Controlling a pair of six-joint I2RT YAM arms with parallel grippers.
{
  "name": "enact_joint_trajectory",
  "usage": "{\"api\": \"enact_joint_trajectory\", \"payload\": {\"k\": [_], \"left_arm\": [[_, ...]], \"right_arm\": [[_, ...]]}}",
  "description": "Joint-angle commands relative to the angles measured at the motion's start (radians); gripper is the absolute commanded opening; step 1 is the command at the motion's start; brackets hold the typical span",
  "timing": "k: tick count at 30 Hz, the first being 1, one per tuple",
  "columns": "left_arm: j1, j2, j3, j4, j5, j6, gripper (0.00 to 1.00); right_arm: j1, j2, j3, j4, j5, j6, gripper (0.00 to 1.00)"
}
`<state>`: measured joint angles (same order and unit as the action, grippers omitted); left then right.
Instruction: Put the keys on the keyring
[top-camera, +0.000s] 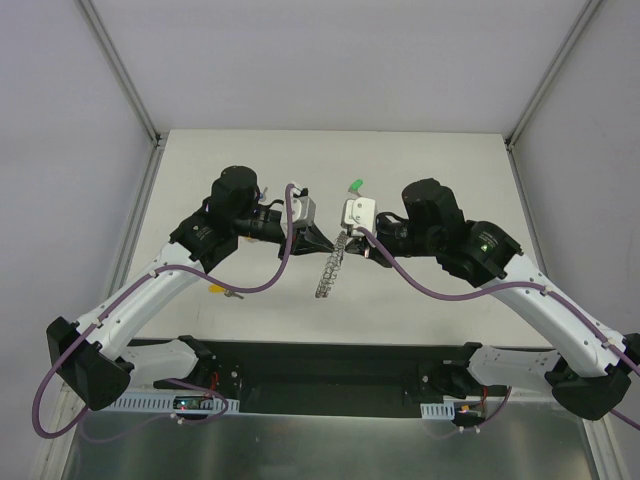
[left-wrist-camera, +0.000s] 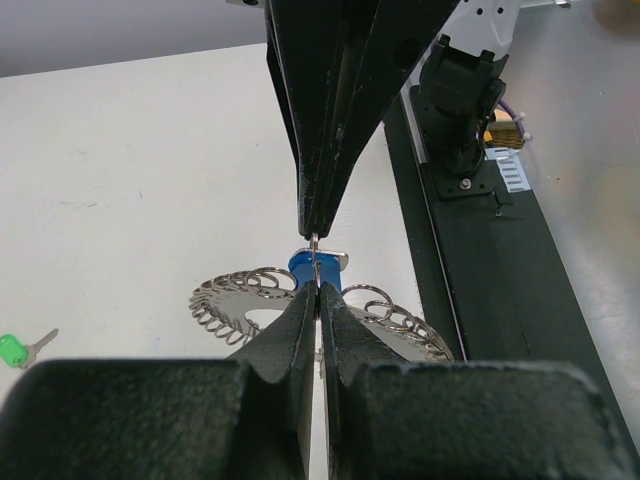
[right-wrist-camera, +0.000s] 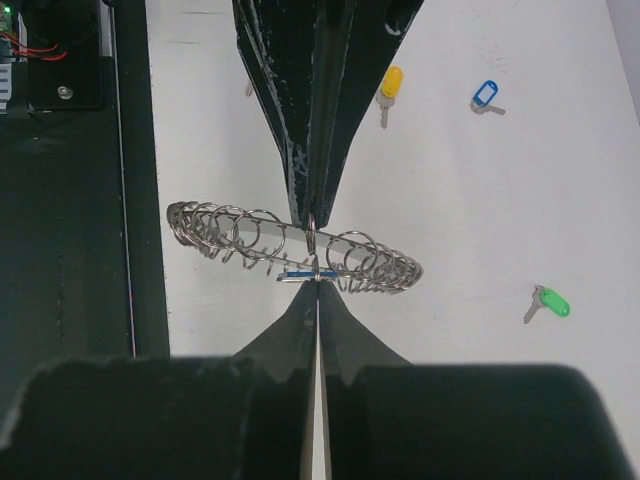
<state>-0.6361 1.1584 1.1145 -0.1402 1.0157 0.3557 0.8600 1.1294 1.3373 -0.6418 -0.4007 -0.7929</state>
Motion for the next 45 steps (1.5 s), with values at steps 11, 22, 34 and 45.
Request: {"api": "enact_joint_trajectory", "payload": {"k": [11, 22, 34, 45], "left_arm": [[-0.01, -0.019, 0.038, 0.042, 0.02, 0.012, 0.0], [-0.01, -0.023, 0.036, 0.04, 0.015, 0.014, 0.0], [-0.01, -0.026, 0.03, 0.04, 0.006, 0.017, 0.0], [-0.01, -0.031, 0.025, 0.04, -0.006, 0.016, 0.0]], "right_arm": [[0.004, -0.003, 0.043, 0.013, -0.035, 0.001, 0.01], [0.004, -0.01, 0.034, 0.008, -0.033, 0.0, 0.01], [0.005, -0.01, 0.036, 0.01, -0.024, 0.003, 0.01], [0.004, -0.008, 0.037, 0.01, -0.024, 0.004, 0.01]]}}
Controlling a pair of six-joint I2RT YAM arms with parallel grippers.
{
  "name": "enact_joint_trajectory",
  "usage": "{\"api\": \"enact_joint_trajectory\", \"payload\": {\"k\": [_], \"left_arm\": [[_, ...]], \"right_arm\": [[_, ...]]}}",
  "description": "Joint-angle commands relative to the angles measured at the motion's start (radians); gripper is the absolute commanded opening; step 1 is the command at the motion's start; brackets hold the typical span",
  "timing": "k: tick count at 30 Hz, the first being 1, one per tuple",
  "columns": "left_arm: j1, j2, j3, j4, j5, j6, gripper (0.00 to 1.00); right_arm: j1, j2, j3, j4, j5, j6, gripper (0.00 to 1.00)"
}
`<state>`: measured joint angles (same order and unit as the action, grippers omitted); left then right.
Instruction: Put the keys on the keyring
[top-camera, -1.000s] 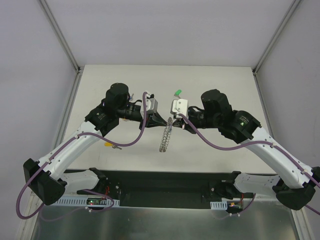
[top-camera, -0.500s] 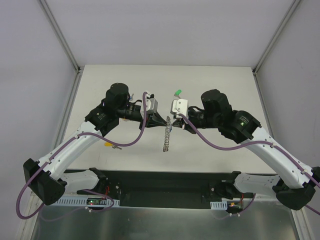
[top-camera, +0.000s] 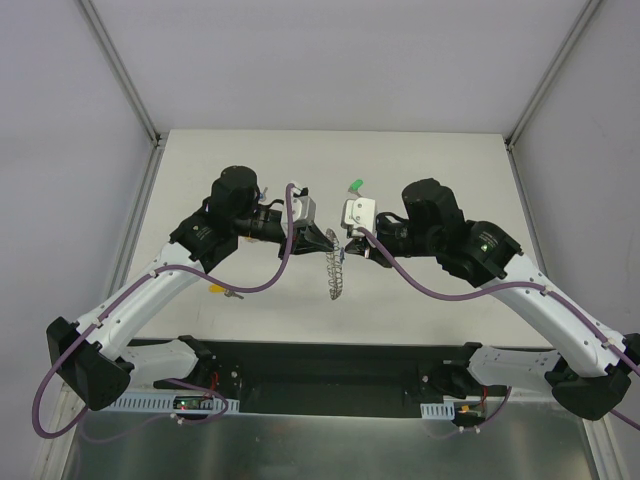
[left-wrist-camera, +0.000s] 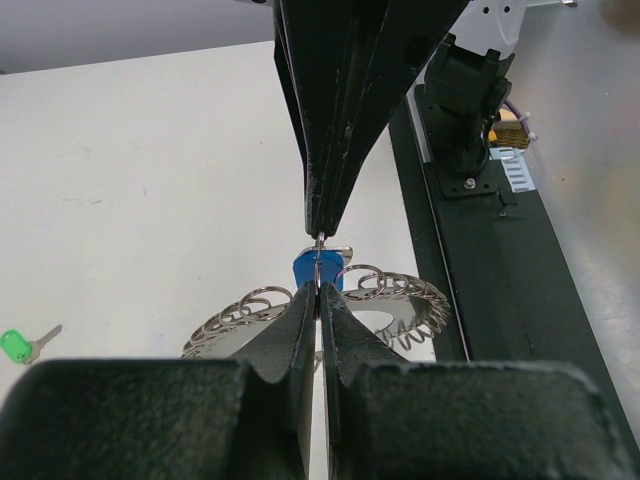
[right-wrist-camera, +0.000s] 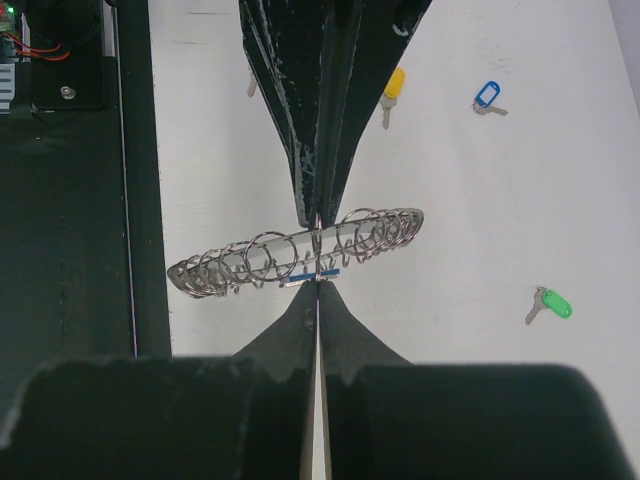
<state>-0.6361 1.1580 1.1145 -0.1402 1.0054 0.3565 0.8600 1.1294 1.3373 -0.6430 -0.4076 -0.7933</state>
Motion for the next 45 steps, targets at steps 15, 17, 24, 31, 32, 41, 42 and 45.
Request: {"api": "enact_joint_trajectory", "payload": {"k": [15, 17, 24, 31, 32, 41, 42, 45], "left_arm": [[-0.01, -0.035, 0.021, 0.042, 0.009, 0.019, 0.0], [-0.01, -0.035, 0.022, 0.04, 0.01, 0.019, 0.0], [-0.01, -0.032, 0.025, 0.04, 0.019, 0.021, 0.0], [-0.01, -0.03, 0.025, 0.042, 0.021, 0.024, 0.0], [-0.01, -0.03, 0.025, 0.042, 0.021, 0.024, 0.0], [-0.01, -0.032, 0.021, 0.042, 0.024, 0.024, 0.0], [-0.01, -0.032, 0.021, 0.04, 0.022, 0.024, 0.0], [-0.01, -0.029, 0.021, 0.04, 0.024, 0.024, 0.0]], "right_arm": [[0.005, 0.003, 0.043, 0.014, 0.007, 0.011, 0.01], [0.004, 0.004, 0.043, 0.014, 0.024, 0.012, 0.01], [0.002, 0.007, 0.045, 0.014, 0.023, 0.016, 0.01], [0.002, 0.009, 0.049, 0.017, 0.006, 0.014, 0.01], [0.004, 0.009, 0.049, 0.019, 0.004, 0.014, 0.01], [0.002, 0.012, 0.054, 0.023, -0.005, 0.016, 0.01], [0.002, 0.012, 0.056, 0.023, -0.007, 0.017, 0.01], [0.002, 0.01, 0.056, 0.022, -0.014, 0.017, 0.01]]}}
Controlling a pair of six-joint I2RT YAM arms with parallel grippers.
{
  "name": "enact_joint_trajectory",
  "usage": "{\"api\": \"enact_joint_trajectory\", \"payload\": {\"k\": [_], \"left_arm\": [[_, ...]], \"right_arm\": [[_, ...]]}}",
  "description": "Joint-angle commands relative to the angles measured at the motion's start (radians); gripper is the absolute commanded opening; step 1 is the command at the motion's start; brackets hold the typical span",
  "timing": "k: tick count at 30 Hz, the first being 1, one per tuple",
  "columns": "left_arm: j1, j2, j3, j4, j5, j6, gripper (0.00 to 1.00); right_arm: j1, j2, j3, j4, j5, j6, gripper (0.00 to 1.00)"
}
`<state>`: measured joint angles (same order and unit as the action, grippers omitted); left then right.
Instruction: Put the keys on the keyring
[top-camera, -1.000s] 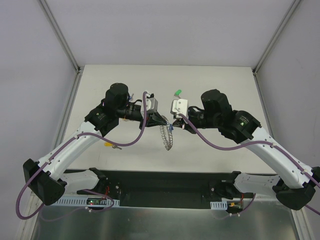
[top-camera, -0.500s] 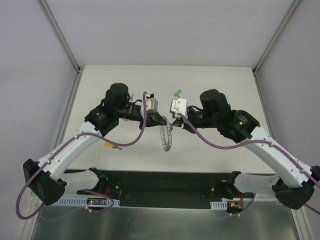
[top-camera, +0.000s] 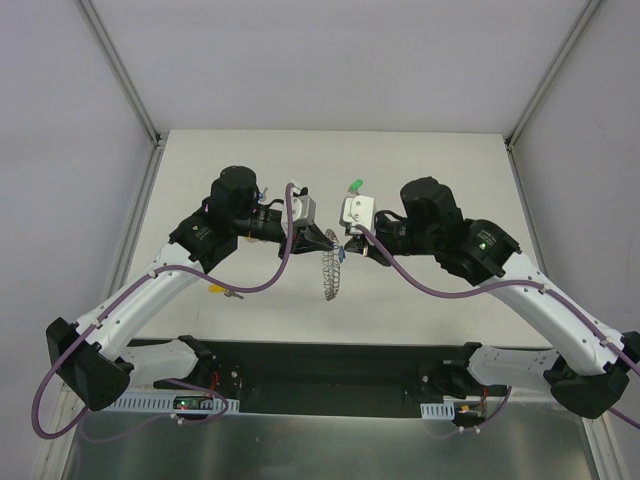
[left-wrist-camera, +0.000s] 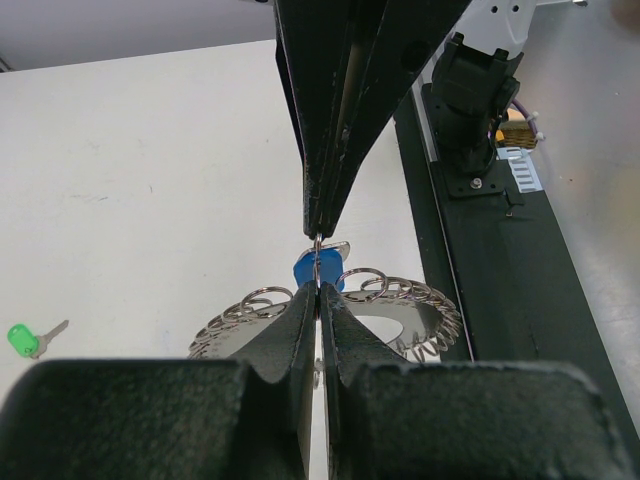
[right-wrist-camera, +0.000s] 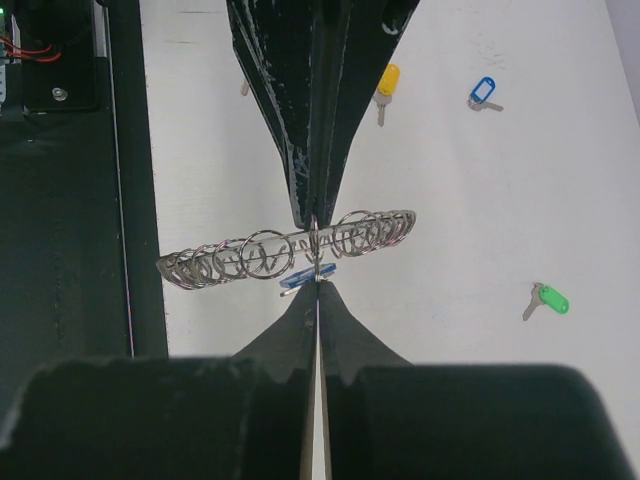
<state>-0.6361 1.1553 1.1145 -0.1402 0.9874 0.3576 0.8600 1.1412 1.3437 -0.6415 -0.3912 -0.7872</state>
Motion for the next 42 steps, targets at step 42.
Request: {"api": "enact_joint_trajectory", "payload": {"k": [42], "left_arm": [[-0.01, 0.0, 0.038, 0.04, 0.186, 0.001, 0.0]], "right_arm": [[0.002, 0.029, 0.089, -0.027, -0.144, -0.061, 0.01]]}}
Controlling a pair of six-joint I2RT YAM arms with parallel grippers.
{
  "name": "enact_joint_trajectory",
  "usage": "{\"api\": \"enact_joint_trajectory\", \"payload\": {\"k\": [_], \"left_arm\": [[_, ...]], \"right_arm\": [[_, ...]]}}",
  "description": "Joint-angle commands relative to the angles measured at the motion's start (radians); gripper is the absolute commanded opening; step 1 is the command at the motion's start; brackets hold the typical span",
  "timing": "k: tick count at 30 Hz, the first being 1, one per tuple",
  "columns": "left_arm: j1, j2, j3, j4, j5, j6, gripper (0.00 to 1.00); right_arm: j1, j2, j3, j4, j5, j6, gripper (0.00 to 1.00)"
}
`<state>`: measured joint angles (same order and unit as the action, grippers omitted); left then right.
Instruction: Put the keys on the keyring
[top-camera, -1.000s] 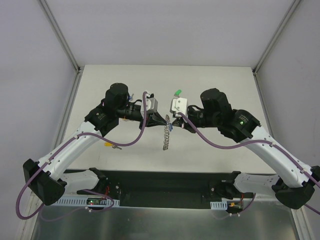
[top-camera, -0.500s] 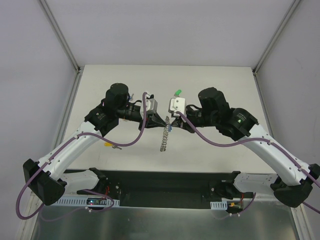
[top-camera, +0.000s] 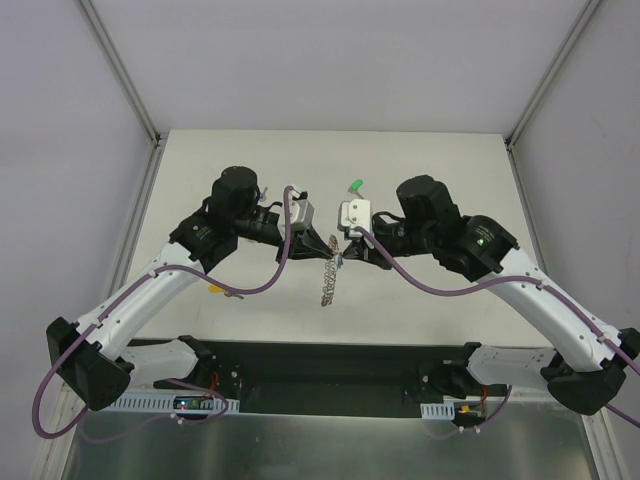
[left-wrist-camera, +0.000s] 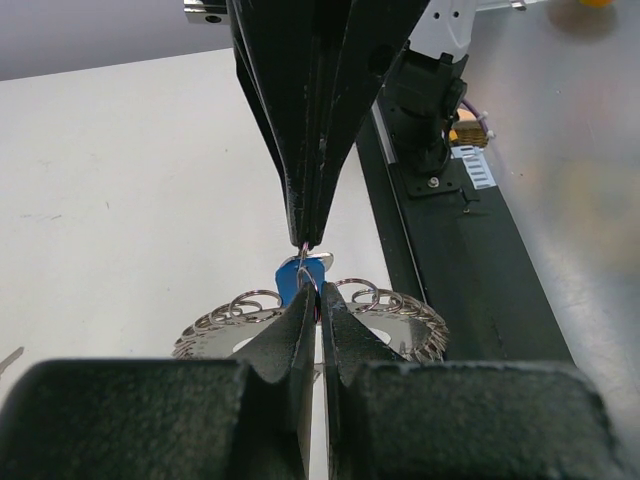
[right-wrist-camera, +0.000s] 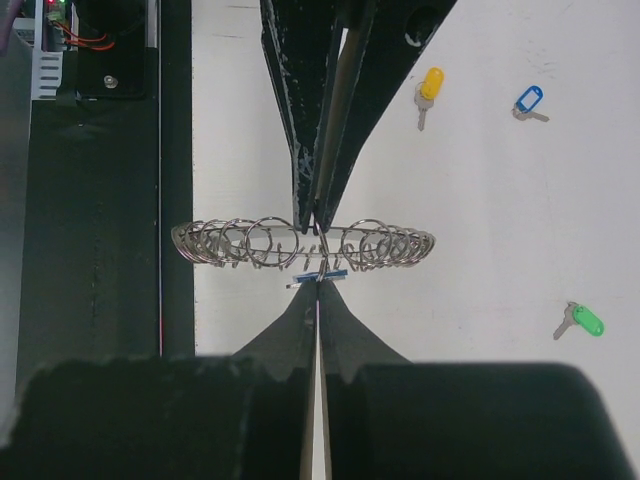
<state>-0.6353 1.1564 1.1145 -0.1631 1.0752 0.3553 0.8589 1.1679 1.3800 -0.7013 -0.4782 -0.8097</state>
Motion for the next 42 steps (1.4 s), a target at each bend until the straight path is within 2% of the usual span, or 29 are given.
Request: {"api": "enact_joint_trajectory", "payload": {"k": [1, 9, 15, 20, 26, 42], "left_arm": [[-0.01, -0.001, 0.038, 0.063, 0.107, 0.002, 0.0], [-0.01, 0.008, 0.034, 0.06, 0.131, -0.009, 0.0], [-0.012, 0.002, 0.036, 0.059, 0.062, -0.009, 0.0], [-0.012, -0.004, 0.034, 0.059, 0.003, -0.021, 0.0], [-0.012, -0.029, 0.016, 0.059, 0.003, -0.003, 0.0], [-0.01, -0.044, 0.008, 0.059, -0.023, 0.02, 0.0]], "right_arm": [[0.003, 0.004, 0.056, 0.033, -0.06, -0.04, 0.01], [-0.003, 0.009, 0.071, 0.028, -0.076, -0.036, 0.01], [-0.001, 0.01, 0.082, 0.029, -0.089, -0.017, 0.01], [0.008, 0.003, 0.074, 0.034, -0.069, -0.008, 0.01], [-0.001, -0.013, 0.036, 0.034, 0.0, -0.006, 0.01], [-0.038, -0.022, 0.024, 0.011, -0.08, 0.006, 0.01]]}}
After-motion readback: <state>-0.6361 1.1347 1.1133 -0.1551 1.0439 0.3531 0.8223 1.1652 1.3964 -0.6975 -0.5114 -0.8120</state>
